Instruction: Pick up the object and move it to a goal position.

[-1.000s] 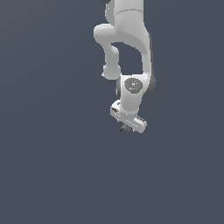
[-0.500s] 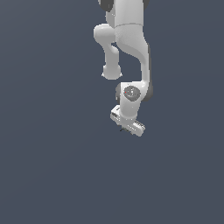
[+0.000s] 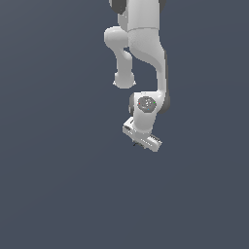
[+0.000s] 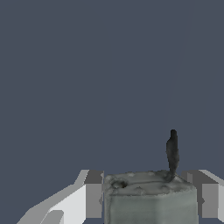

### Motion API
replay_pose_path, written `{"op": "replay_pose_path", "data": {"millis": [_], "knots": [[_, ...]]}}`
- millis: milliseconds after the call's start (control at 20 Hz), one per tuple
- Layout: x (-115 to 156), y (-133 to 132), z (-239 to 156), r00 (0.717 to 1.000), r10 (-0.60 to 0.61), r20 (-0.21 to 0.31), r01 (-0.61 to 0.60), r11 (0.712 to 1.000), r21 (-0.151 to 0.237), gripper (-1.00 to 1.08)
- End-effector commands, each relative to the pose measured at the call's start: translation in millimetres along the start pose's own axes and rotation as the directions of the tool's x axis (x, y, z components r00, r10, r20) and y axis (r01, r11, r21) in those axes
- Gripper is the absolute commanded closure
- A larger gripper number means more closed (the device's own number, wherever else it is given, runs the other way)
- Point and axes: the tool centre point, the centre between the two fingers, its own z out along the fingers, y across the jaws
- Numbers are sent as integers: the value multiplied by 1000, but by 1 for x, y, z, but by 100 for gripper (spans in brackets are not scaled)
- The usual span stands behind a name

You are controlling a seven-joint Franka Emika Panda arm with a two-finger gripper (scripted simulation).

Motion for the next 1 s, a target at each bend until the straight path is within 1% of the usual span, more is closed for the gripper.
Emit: {"op": "replay_pose_path", "data": {"millis": [0,250,500,750,950], "knots": [[0,1,1,1000,1,0,-1,1000,-1,108],[0,0,-2,1000,0,0,0,1000,0,108],[-4,0,-15,1000,0,0,0,1000,0,108],[-11,-1,-41,1000,1,0,-1,1000,0,108],[-19,-3,-71,1000,1,0,-1,1000,0,108]]}}
